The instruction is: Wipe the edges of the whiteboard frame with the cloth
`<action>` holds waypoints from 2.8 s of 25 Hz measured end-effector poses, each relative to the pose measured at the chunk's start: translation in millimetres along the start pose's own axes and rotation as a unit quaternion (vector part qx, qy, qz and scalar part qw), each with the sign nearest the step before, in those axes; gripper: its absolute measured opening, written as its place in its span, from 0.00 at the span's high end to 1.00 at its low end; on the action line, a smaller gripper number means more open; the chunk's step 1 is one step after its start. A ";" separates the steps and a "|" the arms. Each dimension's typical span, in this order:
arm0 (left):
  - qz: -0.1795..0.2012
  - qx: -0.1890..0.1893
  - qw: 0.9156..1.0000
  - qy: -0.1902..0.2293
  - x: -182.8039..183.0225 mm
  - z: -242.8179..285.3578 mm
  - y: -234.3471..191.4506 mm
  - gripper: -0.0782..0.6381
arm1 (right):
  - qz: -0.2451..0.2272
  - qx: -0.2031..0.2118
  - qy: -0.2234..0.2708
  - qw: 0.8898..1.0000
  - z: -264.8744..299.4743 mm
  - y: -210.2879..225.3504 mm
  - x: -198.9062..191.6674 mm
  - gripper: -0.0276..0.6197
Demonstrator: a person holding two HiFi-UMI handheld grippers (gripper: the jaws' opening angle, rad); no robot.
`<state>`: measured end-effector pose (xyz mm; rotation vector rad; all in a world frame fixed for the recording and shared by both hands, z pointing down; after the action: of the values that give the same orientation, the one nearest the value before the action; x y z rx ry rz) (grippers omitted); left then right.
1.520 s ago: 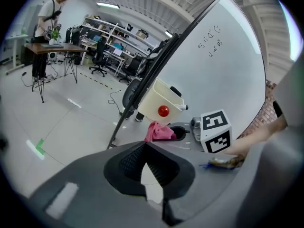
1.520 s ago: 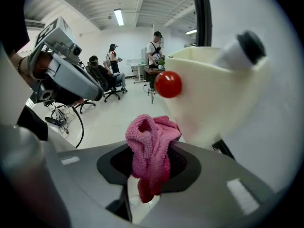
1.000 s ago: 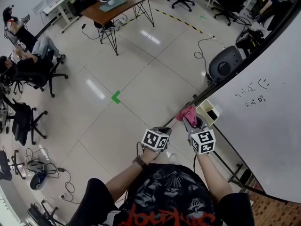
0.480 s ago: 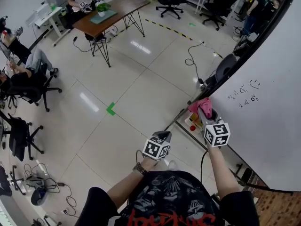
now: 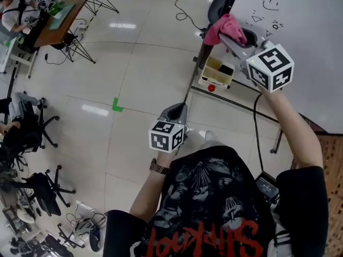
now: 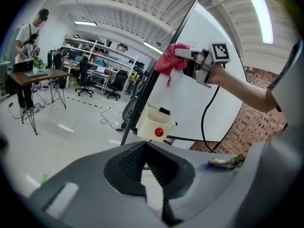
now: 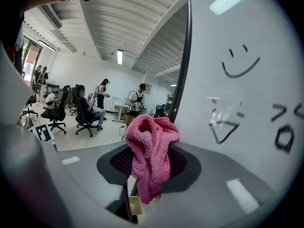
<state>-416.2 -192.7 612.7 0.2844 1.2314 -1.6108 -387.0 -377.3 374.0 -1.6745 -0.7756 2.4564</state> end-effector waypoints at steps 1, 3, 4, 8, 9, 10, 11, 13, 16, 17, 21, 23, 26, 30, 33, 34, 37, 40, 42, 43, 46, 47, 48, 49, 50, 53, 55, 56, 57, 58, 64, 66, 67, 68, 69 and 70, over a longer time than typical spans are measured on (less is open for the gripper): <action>0.011 -0.005 1.000 -0.005 -0.7 0.2 0.0 0.90 | 0.005 -0.003 0.003 1.000 -0.1 3.1 6.7 0.76; 0.037 -0.020 0.999 -0.013 -4.2 3.1 3.1 0.90 | 0.022 0.004 -0.001 1.000 -0.3 3.2 10.1 0.76; 0.047 -0.030 0.998 -0.018 -5.5 7.2 7.6 0.90 | 0.027 0.011 -0.008 1.000 -2.0 3.0 9.4 0.76; 0.076 -0.075 0.994 -0.031 -1.2 27.6 31.4 0.90 | 0.023 0.022 -0.032 0.999 -17.0 8.2 9.3 0.76; 0.080 -0.085 0.993 -0.033 0.9 30.6 35.5 0.90 | 0.024 0.018 -0.034 0.999 -20.5 10.0 10.2 0.76; 0.084 -0.093 0.991 -0.034 3.3 32.7 39.8 0.90 | 0.026 0.013 -0.034 0.999 -24.4 12.2 11.4 0.76; 0.089 -0.101 0.990 -0.035 5.4 34.3 45.0 0.90 | 0.029 0.006 -0.033 0.999 -29.6 15.0 12.8 0.76; 0.098 -0.116 0.988 -0.036 9.7 36.8 59.1 0.90 | 0.036 -0.009 -0.028 0.999 -42.5 22.5 17.1 0.76; 0.112 -0.138 0.983 -0.038 19.3 41.4 79.1 0.90 | 0.048 -0.026 -0.015 0.998 -58.4 35.6 27.5 0.76; 0.117 -0.145 0.982 -0.038 22.7 43.3 83.9 0.90 | 0.050 -0.030 -0.010 0.998 -62.0 38.5 30.8 0.76; 0.127 -0.163 0.978 -0.026 45.9 43.0 92.2 0.90 | 0.049 -0.043 0.004 0.998 -65.9 39.5 43.3 0.76; 0.119 -0.172 0.978 -0.012 62.0 39.3 96.5 0.90 | 0.048 -0.042 0.003 0.998 -65.7 37.2 46.5 0.76; 0.102 -0.193 0.976 0.004 78.4 32.7 104.5 0.90 | 0.056 -0.040 0.001 0.998 -68.2 36.5 46.5 0.76; 0.084 -0.199 0.976 0.002 78.9 32.9 103.2 0.90 | 0.068 -0.052 0.013 0.996 -70.9 41.0 47.1 0.76; 0.068 -0.202 0.977 -0.009 68.8 34.9 95.5 0.90 | 0.068 -0.062 0.023 0.996 -76.4 43.9 46.9 0.76; 0.066 -0.203 0.977 -0.014 64.1 36.3 94.3 0.90 | 0.068 -0.066 0.025 0.995 -81.9 47.2 46.9 0.76; 0.068 -0.202 0.977 -0.029 49.1 43.3 96.5 0.90 | 0.068 -0.088 0.027 0.993 -111.7 61.2 42.8 0.76; 0.075 -0.203 0.976 -0.033 42.0 48.2 116.4 0.90 | 0.075 -0.109 0.031 0.991 -154.2 72.3 33.7 0.76; 0.087 -0.204 0.975 -0.033 38.0 48.1 141.4 0.90 | 0.085 -0.116 0.027 0.989 -187.8 74.3 24.3 0.76; 0.093 -0.205 0.974 -0.033 35.2 48.4 155.6 0.90 | 0.093 -0.117 0.025 0.988 -205.4 74.1 18.5 0.76; 0.111 -0.204 0.972 -0.037 19.8 52.9 201.4 0.90 | 0.112 -0.091 0.024 0.989 -256.3 65.2 -1.6 0.76; 0.116 -0.203 0.971 -0.040 11.5 54.8 217.9 0.90 | 0.117 -0.070 0.020 0.991 -273.3 57.5 -10.7 0.76; 0.121 -0.203 0.971 -0.044 1.8 56.5 235.1 0.90 | 0.123 -0.044 0.013 0.991 -291.0 47.4 -22.0 0.76; 0.125 -0.201 0.970 -0.049 -9.3 58.6 252.5 0.90 | 0.133 -0.017 0.005 0.991 -310.0 36.0 -35.7 0.76; 0.129 -0.200 0.970 -0.054 -21.3 61.5 269.7 0.90 | 0.143 0.005 -0.003 0.990 -330.6 25.3 -51.7 0.76; 0.132 -0.186 0.971 -0.073 -62.0 71.3 312.3 0.89 | 0.180 0.035 0.007 0.983 -396.4 0.7 -105.6 0.76; 0.127 -0.176 0.973 -0.082 -90.2 79.5 334.2 0.90 | 0.189 0.034 0.026 0.981 -436.7 -10.3 -141.4 0.76; 0.124 -0.171 0.974 -0.084 -103.7 85.5 344.5 0.90 | 0.191 0.030 0.031 0.981 -454.9 -13.4 -159.7 0.76; 0.119 -0.168 0.975 -0.086 -116.8 91.9 354.6 0.90 | 0.192 0.026 0.033 0.980 -471.6 -15.9 -177.5 0.76; 0.114 -0.165 0.976 -0.089 -129.8 96.8 365.4 0.89 | 0.197 0.022 0.035 0.980 -487.4 -19.0 -193.6 0.76; 0.116 -0.197 0.963 -0.143 -217.8 89.0 445.7 0.90 | 0.265 -0.004 0.021 0.964 -600.3 -77.5 -243.0 0.76; 0.120 -0.211 0.959 -0.150 -235.3 83.5 466.1 0.90 | 0.288 -0.011 0.019 0.957 -637.3 -97.1 -245.7 0.76; 0.123 -0.218 0.957 -0.150 -241.1 79.3 474.1 0.90 | 0.299 -0.017 0.018 0.954 -654.2 -106.8 -245.9 0.76; 0.126 -0.225 0.955 -0.150 -246.4 74.1 480.9 0.90 | 0.310 -0.027 0.016 0.950 -669.9 -116.6 -245.9 0.76; 0.127 -0.232 0.953 -0.149 -252.2 67.9 486.9 0.90 | 0.319 -0.039 0.014 0.947 -684.3 -126.8 -245.2 0.76; 0.127 -0.239 0.951 -0.148 -258.7 60.4 492.0 0.90 | 0.327 -0.053 0.013 0.943 -697.0 -137.4 -243.2 0.76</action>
<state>121.8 -58.7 540.1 -0.1019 1.2483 -1.0490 300.1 -83.3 447.4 -2.3011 -0.3847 2.8152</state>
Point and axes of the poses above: the fingertips, and each gripper's own axes: z forward along the fingers, y to its right, x out of its top, the point moved 2 cm from there along -z, backward along the fingers, and after that the axes turned 12 degrees about -z, right-handed, at the moved point
